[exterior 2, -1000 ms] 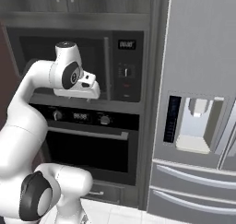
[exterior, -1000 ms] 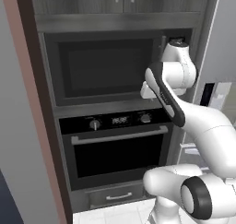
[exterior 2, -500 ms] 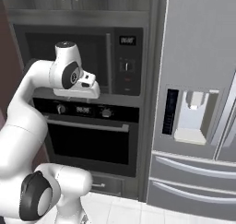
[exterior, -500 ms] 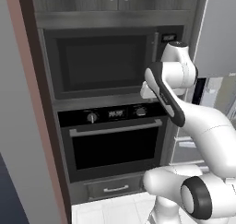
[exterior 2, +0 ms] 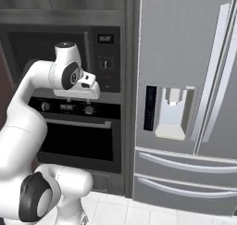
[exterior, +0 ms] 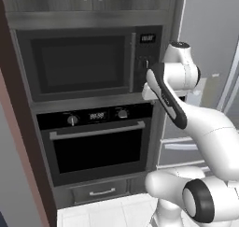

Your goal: Take the baked cake out of the oven and place it on the plate for cooling. Then close the oven door.

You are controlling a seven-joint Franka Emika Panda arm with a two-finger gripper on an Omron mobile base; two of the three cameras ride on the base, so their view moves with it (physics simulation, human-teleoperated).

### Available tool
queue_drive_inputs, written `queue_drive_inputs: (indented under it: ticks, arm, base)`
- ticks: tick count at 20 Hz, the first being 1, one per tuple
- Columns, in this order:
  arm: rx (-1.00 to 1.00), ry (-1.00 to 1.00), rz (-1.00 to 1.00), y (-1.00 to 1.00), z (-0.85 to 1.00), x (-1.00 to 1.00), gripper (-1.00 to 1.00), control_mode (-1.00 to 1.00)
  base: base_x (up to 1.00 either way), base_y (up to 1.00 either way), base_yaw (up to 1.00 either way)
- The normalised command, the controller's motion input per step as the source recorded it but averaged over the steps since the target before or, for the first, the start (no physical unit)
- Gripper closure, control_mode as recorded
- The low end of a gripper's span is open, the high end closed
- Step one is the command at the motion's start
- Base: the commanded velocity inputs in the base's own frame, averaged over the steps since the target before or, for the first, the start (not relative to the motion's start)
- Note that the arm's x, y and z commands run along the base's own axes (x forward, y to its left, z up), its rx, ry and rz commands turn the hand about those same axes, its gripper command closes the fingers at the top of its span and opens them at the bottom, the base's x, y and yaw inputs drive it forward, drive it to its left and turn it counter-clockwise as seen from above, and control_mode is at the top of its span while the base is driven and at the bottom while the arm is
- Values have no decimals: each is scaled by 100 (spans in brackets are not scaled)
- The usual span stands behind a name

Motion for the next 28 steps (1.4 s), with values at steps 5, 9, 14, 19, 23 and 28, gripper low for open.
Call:
queue_drive_inputs:
  ticks: [5, 9, 14, 19, 23, 28]
  arm:
    - [0, 0, 0, 0, 0, 0, -100, 100]
    - [0, 0, 0, 0, 0, 0, -100, 100]
    - [0, 0, 0, 0, 0, 0, -100, 100]
    - [0, 0, 0, 0, 0, 0, -100, 100]
    - [0, 0, 0, 0, 0, 0, -100, 100]
    - [0, 0, 0, 0, 0, 0, -100, 100]
  base:
    - [-1, -58, -4]
    - [6, -58, 0]
    - [13, -46, 0]
    - [33, -14, 0]
    - [38, -5, 0]
    - [36, -18, 0]
